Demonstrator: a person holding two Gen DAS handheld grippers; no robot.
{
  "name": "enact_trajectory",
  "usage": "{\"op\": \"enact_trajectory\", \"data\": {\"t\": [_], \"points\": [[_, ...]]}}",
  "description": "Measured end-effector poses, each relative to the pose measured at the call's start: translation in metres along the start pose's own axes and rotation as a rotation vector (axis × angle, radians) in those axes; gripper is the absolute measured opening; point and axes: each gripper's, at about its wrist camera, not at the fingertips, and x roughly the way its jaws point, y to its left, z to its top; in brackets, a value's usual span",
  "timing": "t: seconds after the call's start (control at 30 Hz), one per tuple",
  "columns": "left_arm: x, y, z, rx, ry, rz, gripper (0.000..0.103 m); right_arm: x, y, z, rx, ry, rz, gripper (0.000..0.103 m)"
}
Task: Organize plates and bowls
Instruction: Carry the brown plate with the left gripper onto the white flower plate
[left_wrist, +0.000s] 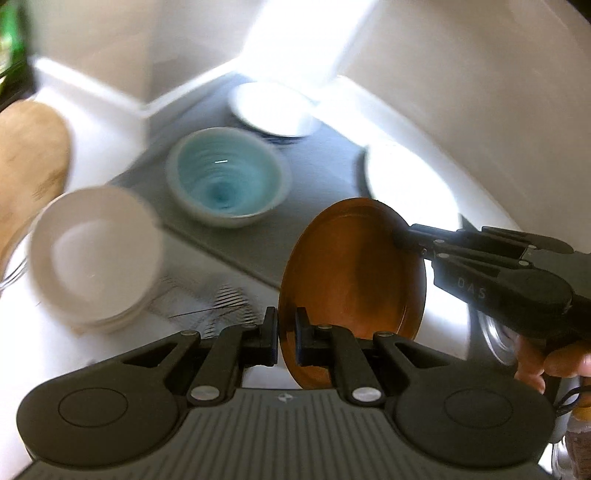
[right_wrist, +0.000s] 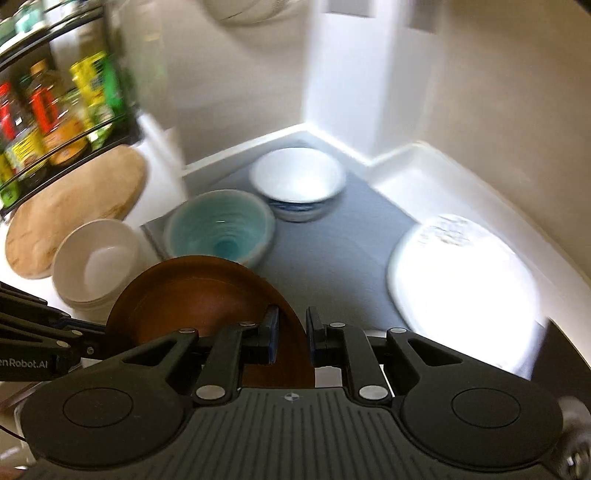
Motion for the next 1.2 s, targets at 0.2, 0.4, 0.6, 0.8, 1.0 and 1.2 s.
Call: {"op": "enact_trajectory", "data": {"t": [0.2, 0.4, 0.6, 0.8, 1.0, 1.2], "points": [[0.032, -0.057, 0.009, 0.165, 0.046, -0.085, 0.009, -0.016, -0.041, -0.028, 0.119, 0.027, -0.137, 0.016], [0.078, -0.098, 0.011, 0.266, 0.123, -0.11, 0.009, -0.011, -0.083, -0.06, 0.237, 0.082, -0.221, 0.017], [0.103, -0.109, 0.011, 0.291, 0.152, -0.079, 0.009, 0.004, -0.104, -0.077, 0.308, 0.119, -0.243, 0.016], [0.117, -0.104, 0.011, 0.274, 0.157, -0.043, 0.009, 0.02, -0.106, -0.079, 0.316, 0.138, -0.208, 0.016], [0.113, -0.094, 0.013, 0.251, 0.091, 0.009, 0.021, 0.033, -0.104, -0.077, 0.3, 0.14, -0.261, 0.023], [0.074, -0.096, 0.014, 0.27, -0.056, 0.03, 0.102, 0.013, -0.095, -0.074, 0.315, 0.078, -0.282, 0.059]]}}
